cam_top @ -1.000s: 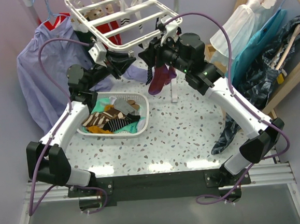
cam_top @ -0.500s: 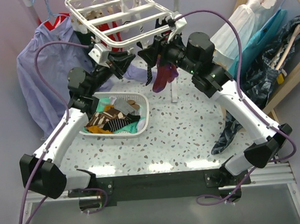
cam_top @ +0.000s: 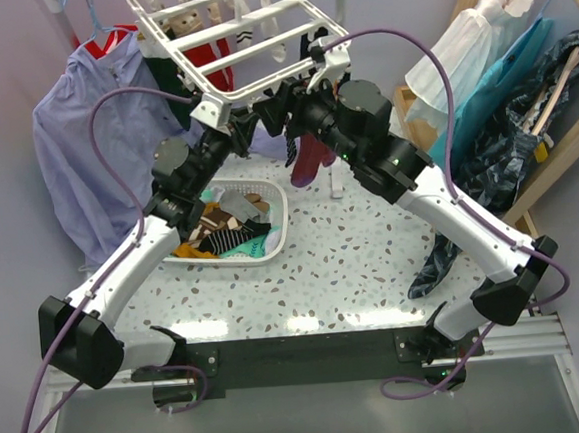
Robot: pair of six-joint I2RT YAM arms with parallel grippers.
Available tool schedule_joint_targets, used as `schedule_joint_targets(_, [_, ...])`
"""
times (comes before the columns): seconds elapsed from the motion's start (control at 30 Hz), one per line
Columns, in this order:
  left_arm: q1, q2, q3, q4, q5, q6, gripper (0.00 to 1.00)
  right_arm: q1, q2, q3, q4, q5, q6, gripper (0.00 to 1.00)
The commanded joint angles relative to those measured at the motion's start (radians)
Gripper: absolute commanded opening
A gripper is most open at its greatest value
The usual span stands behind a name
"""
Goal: Clip the socks to the hanger
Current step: Open the clamp at the hanger.
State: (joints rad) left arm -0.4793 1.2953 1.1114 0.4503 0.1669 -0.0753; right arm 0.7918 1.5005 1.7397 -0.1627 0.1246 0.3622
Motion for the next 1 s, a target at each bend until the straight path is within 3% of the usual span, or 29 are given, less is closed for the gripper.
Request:
schedule_joint_targets(0.0, [-0.004,-0.031,-0.018,0.036,-0.055,0.039,0.08,0.0,0.03,0.017,0.061,0.118,0.046,0.57])
schedule_joint_targets(0.97, [-0.053,-0.051,-0.055,0.057,-0.099,0.111,0.08,0.0,0.106,0.047,0.106,0.182,0.092,0.41])
